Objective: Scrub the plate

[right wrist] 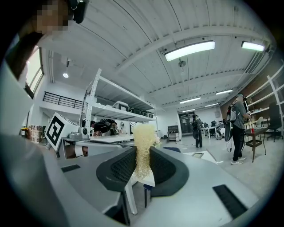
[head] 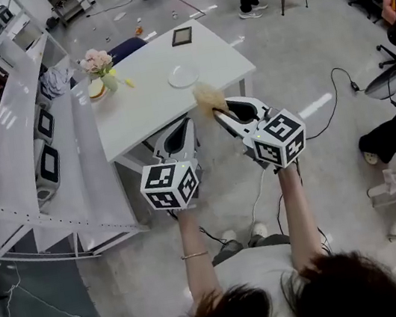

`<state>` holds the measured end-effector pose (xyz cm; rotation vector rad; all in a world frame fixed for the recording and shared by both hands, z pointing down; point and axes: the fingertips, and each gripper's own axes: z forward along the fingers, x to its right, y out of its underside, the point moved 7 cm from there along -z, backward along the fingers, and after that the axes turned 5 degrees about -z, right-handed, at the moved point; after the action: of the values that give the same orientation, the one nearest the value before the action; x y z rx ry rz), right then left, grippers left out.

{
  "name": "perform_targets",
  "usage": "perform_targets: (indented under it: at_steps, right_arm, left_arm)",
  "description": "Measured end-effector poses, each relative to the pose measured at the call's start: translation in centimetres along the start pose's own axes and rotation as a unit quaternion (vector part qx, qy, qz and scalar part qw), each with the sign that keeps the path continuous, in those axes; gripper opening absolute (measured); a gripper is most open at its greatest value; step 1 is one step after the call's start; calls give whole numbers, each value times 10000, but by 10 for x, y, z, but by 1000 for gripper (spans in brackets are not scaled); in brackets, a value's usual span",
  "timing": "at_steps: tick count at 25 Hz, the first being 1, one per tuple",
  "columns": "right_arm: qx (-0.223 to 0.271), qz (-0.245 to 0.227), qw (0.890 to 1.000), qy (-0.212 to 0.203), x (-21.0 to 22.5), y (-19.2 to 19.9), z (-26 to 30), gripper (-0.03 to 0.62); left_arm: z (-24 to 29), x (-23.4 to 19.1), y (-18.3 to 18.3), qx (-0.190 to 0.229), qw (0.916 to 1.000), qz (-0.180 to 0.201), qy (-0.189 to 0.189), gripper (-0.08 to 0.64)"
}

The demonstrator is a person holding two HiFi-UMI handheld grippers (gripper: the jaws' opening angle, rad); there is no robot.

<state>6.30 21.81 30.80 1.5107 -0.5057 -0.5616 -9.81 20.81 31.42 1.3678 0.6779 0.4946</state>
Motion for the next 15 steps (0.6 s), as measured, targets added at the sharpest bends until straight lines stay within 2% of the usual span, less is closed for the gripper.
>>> perform_targets:
  at_steps: [10, 15]
  right_arm:
    - [19, 109, 9999, -114, 16, 5, -12, 84]
    - [34, 266, 9993, -241, 20, 12, -6, 84]
  left_arm:
    - [5, 18, 5, 55, 9996, -60, -280, 11]
    - [9, 16, 11, -148, 9993, -10, -349, 11]
